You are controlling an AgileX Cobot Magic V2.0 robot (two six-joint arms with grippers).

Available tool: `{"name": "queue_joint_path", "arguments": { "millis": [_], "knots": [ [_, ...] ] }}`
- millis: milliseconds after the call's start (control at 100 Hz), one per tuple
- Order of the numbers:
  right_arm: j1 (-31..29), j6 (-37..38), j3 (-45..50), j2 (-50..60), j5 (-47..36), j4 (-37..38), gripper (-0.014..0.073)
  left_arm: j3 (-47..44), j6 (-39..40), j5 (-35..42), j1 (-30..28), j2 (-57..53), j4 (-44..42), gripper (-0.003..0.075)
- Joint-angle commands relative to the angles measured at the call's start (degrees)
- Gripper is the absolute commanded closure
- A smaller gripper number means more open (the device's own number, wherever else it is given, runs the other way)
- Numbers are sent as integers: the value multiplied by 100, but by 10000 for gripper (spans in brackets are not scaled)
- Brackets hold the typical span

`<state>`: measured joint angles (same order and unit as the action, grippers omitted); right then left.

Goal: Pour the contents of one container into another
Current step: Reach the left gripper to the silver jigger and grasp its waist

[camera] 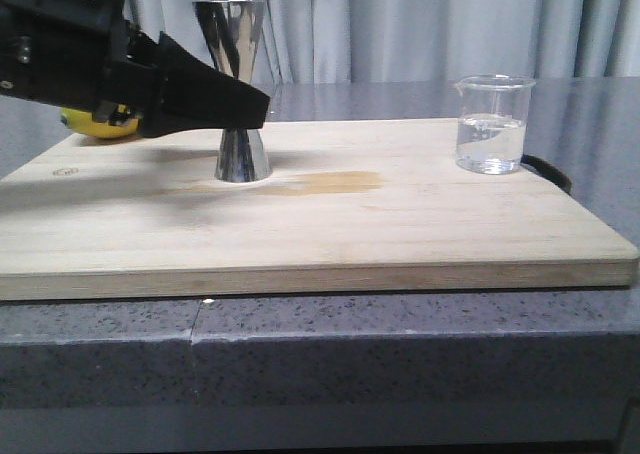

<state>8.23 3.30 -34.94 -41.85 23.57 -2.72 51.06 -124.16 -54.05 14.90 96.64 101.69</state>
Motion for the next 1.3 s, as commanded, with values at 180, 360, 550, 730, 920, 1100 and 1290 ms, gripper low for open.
{"name": "queue_joint_path", "arguments": {
  "millis": [180,360,550,730,920,1100,1290],
  "knots": [
    [13,-72,-223,-6,-494,59,109,448,-3,-331,186,200,384,195],
    [13,-72,-223,-6,-520,59,109,448,-3,-322,186,212,384,267],
    [13,-72,-223,-6,-532,59,109,448,-3,-322,186,212,384,281],
    [13,-72,-223,-6,-532,59,109,448,-3,-333,186,212,384,282],
    [13,-72,-223,-6,-532,59,109,448,-3,-403,186,212,384,409],
    [13,-72,-223,-6,-532,59,109,448,-3,-696,186,212,384,611],
    [13,-72,-187,-6,-543,59,109,448,9,-1005,186,212,384,740]
  ]
}}
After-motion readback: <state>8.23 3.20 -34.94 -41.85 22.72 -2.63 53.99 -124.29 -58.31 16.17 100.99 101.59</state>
